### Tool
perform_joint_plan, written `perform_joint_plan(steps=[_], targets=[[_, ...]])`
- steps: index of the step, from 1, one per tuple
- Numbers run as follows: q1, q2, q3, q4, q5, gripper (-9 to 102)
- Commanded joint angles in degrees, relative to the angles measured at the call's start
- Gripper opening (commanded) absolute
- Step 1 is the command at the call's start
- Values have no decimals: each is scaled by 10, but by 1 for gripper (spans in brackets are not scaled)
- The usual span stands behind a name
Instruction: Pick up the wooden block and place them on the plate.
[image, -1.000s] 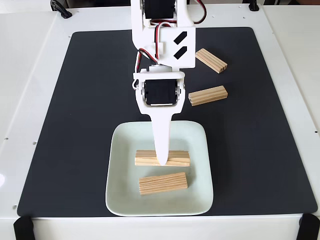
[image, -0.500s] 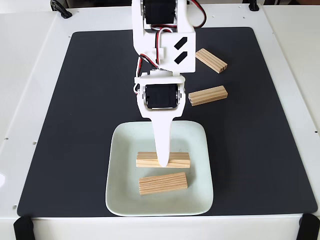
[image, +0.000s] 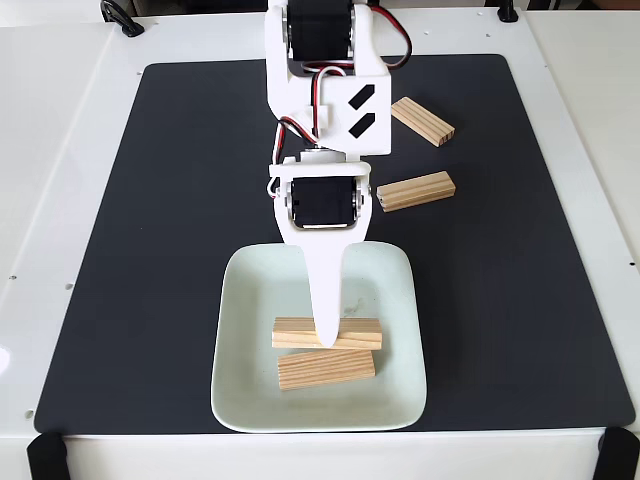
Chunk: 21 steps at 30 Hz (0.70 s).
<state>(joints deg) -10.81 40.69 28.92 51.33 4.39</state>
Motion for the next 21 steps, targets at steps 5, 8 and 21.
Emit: perform_joint_plan(steps=[5,8,21], targets=[[1,12,-29,-4,7,0],[2,12,-28,-4,7,0],[3,16,-20,-4,44,27]])
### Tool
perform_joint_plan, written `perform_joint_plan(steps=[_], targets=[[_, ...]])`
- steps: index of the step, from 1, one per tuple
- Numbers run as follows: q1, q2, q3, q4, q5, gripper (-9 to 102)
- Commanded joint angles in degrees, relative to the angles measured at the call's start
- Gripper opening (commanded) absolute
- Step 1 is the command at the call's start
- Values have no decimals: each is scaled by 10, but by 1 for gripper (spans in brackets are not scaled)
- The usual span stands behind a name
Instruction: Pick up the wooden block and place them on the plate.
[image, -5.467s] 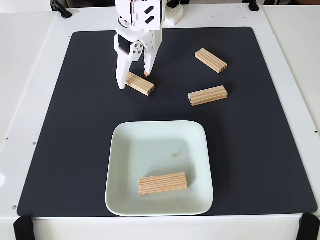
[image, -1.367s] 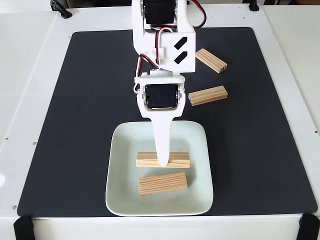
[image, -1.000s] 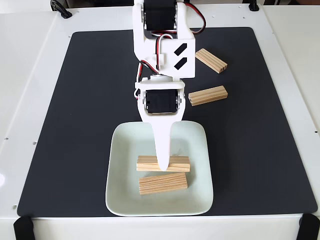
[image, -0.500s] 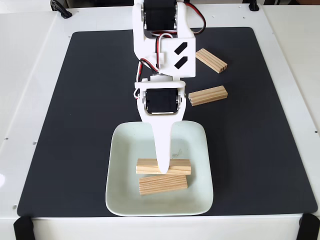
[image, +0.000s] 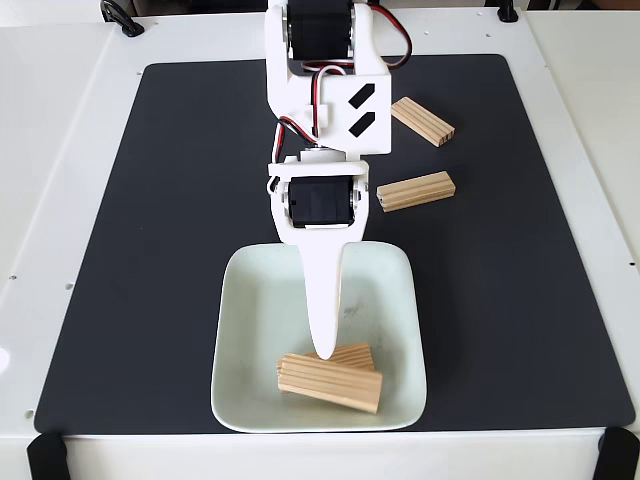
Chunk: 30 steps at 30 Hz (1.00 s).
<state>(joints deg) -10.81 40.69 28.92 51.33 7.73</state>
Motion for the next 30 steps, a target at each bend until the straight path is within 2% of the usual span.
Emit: perform_joint_plan(steps=[1,8,10,13,16,18,22,26,30], targets=[[3,16,-19,-4,12,27],[1,20,-18,-4,5,26],[2,22,-18,-4,5,20],[2,37,-18,7,5,-1],[-1,67,-9,50,11,3],[-2,88,21,64,11,0],[-1,165,129,71,6,0],[1,288,302,65,3,0],[-8,432,497,64,-54,0]])
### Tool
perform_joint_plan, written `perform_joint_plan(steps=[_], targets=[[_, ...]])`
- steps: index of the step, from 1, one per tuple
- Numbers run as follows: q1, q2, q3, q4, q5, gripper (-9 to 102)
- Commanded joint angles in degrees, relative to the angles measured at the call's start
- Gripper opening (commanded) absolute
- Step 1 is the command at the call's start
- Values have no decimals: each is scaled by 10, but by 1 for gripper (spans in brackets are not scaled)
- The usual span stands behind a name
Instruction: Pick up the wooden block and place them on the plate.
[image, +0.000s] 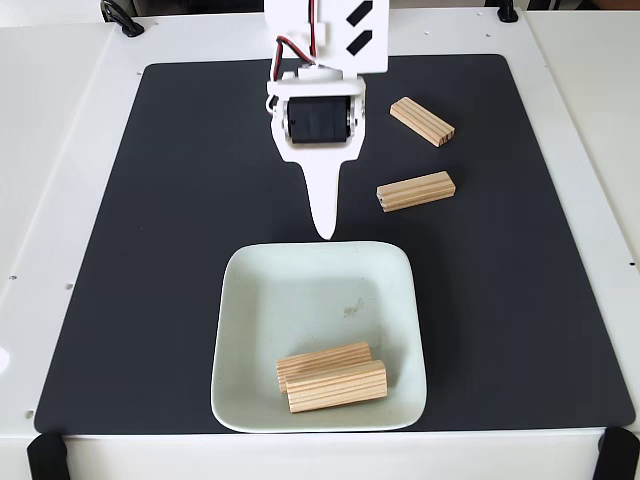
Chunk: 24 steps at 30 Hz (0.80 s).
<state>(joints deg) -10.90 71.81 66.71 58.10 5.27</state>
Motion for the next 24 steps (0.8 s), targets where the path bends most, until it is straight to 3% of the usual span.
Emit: perform_joint_plan(steps=[1,11,14,19,24], targets=[[-10,157,167,-4,-38,0],[-72,417,570,-4,-98,0],[-91,446,657,-42,-98,0],[-93,457,728,-119,-98,0],[-94,451,698,-124,-95,0]])
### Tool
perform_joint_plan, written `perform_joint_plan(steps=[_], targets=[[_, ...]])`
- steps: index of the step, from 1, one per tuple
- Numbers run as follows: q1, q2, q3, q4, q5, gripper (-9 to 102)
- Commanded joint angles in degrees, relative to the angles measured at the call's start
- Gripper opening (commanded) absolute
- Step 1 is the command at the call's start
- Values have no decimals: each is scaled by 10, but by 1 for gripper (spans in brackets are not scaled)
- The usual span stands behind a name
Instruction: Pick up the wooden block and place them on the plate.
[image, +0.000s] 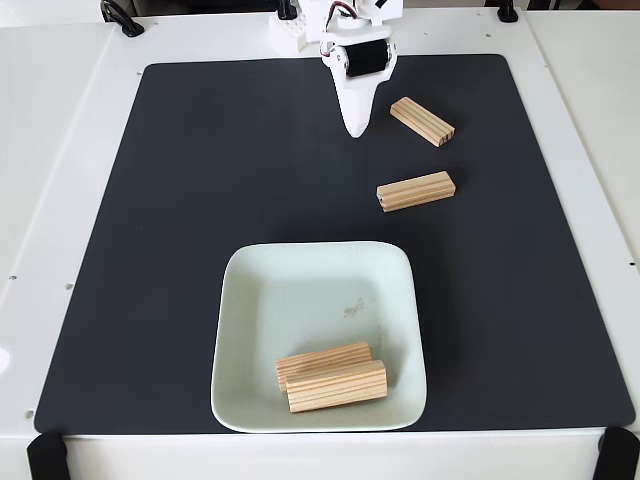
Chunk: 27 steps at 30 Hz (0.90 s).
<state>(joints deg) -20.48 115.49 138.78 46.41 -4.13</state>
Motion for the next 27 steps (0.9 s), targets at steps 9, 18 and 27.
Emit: perform_joint_plan(steps=[9,18,27], targets=[[-21,-94,-167,-7,4,0],[-62,-207,-308,-7,60,0],[-97,-257,-354,-7,83,0]])
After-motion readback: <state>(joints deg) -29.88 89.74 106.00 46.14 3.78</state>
